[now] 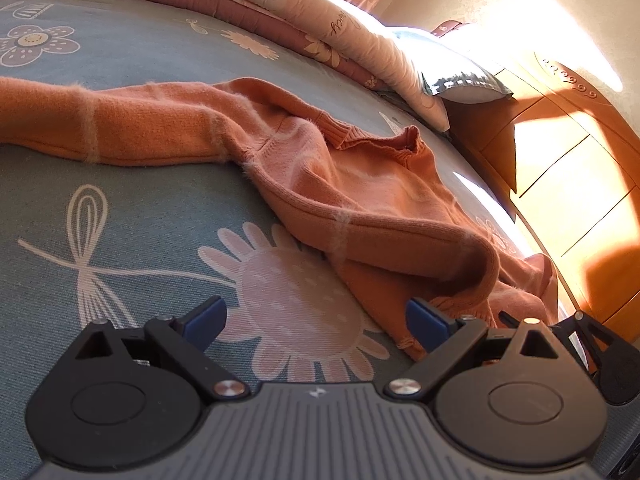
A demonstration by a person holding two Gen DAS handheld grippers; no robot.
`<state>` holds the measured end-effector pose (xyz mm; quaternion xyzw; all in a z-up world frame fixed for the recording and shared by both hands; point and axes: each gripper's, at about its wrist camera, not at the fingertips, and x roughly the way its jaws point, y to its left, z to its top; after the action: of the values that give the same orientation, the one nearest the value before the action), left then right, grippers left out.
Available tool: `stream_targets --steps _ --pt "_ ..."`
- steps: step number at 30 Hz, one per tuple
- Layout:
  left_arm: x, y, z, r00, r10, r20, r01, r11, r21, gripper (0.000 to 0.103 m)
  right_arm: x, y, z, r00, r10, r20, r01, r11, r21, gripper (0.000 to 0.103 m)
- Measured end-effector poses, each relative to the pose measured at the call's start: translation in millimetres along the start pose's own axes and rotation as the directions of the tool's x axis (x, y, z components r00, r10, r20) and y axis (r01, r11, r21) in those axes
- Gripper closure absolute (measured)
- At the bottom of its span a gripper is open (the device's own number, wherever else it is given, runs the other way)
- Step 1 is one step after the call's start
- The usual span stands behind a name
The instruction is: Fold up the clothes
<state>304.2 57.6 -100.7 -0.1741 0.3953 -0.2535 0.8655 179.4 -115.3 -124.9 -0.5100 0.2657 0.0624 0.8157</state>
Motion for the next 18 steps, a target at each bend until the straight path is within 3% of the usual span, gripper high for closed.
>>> stream_targets --steps 6,9,15,18 --pt "0 -1 0 1.000 0.007 0.000 -0.007 1.000 0.005 0.007 23 6 4 0.999 -0.040 -0.022 0.040 0.999 -0.023 0.066" --pt "1 -1 1 1.000 0.010 -0.001 -0.010 1.000 0.008 0.007 23 -1 6 1.000 -0.005 -0.026 0.005 1.000 0.026 0.094" --pt "-3 5 5 0.999 0.030 0.018 -0.030 0.999 -0.016 0.007 4 -21 8 0.996 0.086 0.009 -0.086 0.985 0.147 0.095" --pt "-6 11 7 0.999 0.036 0.029 -0.034 0.998 -0.050 0.007 -24 -40 12 0.982 0.179 0.062 -0.189 0.954 0.232 0.095"
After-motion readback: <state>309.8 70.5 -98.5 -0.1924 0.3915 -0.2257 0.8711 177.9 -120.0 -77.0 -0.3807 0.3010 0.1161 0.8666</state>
